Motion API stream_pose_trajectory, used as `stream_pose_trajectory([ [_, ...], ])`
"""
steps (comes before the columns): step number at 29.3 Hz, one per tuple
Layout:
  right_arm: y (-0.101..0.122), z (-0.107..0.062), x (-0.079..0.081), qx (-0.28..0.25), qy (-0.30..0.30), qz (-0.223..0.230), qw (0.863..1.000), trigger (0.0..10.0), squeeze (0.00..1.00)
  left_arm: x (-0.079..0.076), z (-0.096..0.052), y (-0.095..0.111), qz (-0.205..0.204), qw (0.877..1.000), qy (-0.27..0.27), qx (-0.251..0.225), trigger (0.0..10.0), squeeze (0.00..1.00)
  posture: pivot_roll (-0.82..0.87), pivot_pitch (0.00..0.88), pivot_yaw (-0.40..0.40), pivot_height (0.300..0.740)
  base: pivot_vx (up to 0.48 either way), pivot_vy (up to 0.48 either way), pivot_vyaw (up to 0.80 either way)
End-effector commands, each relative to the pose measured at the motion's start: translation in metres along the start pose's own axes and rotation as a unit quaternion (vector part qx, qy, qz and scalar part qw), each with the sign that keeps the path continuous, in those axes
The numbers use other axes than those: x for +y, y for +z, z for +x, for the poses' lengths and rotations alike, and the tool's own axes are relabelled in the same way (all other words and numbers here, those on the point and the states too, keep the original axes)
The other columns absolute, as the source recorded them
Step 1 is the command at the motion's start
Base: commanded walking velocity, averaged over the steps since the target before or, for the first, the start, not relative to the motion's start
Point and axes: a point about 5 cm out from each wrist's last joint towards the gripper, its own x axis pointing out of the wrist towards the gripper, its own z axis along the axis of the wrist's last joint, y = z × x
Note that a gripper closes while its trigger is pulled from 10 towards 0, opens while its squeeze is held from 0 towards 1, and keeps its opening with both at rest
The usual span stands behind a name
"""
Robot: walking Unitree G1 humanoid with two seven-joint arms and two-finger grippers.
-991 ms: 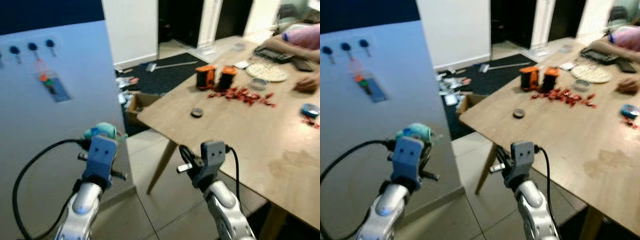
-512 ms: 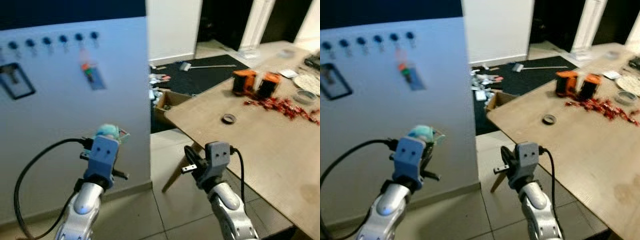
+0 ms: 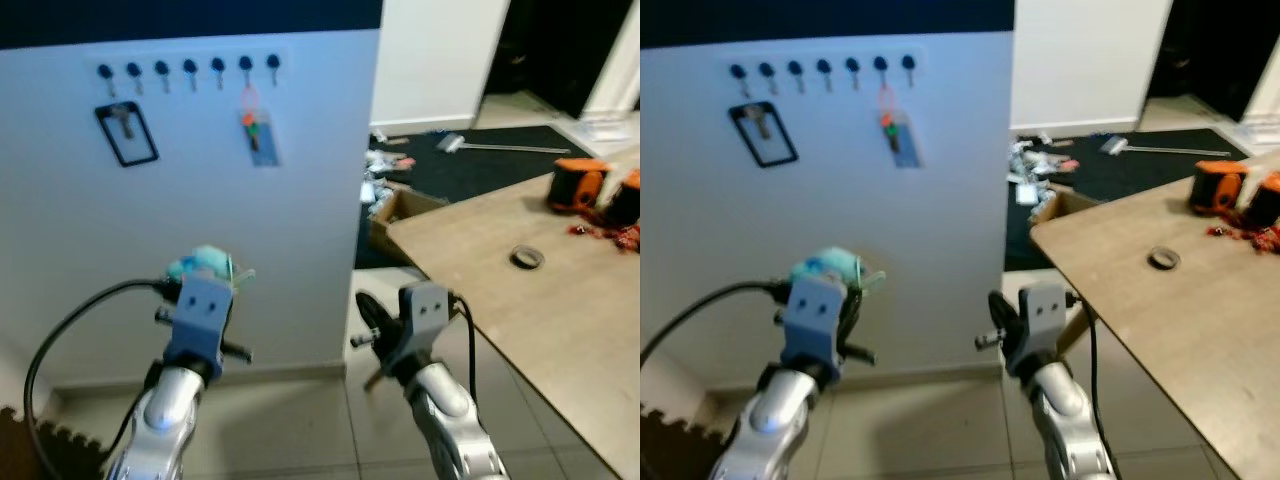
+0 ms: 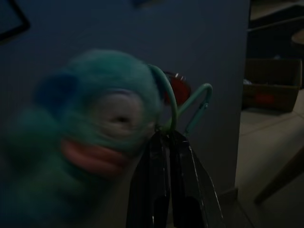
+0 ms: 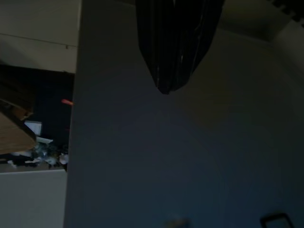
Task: Hang keys on a hook
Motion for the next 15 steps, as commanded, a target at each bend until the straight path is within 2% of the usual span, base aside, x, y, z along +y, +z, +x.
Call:
stream_pose_trajectory([
  [1, -0.0022, -0.0006, 0.0025, 0.004, 0.002, 0.004, 1.000, 10.0, 0.00, 0.0024, -0.0029, -0.0031, 0.005, 1.000, 0.005, 0.009, 10.0, 0.00, 0.21, 0.116, 0.020, 0.740, 0.000, 0.000, 0.79],
  [15, -0.0018, 0.0001, -0.0010, 0.003, -0.010, 0.001, 1.000, 10.0, 0.00, 0.0033, -0.0014, -0.0035, 0.006, 1.000, 0.008, 0.011, 10.0, 0.00, 0.21, 0.116, 0.019, 0.740, 0.000, 0.000, 0.77],
])
